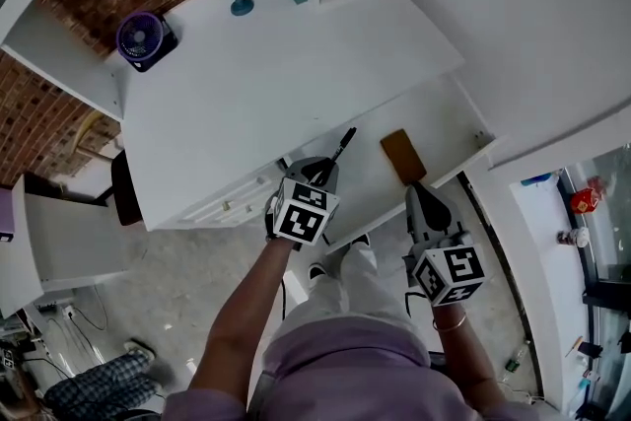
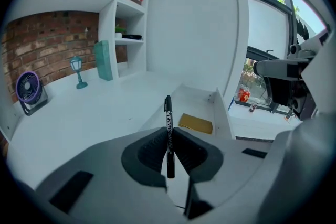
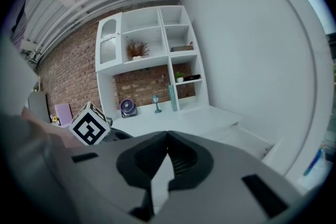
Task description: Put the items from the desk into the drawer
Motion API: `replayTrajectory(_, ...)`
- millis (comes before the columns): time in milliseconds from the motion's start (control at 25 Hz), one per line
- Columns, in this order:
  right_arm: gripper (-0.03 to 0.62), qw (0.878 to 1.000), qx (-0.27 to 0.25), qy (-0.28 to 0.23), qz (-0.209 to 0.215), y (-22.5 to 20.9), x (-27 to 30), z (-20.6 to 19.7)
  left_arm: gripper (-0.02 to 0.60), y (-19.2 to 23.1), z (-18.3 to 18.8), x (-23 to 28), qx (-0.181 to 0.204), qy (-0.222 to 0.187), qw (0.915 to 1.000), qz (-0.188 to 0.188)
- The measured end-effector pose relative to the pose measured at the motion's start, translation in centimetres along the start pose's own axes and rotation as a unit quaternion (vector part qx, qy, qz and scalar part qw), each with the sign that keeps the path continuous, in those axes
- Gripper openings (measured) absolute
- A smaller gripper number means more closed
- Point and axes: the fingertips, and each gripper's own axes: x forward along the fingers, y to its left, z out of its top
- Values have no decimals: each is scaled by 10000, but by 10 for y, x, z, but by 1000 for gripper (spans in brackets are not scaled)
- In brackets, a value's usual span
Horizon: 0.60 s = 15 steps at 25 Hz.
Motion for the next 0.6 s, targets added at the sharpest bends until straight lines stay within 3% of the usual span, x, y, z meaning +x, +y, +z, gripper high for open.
replayTrajectory(600, 5, 9996, 153, 147, -182, -72, 15, 0, 37, -15, -6, 84, 34, 656, 9978, -87)
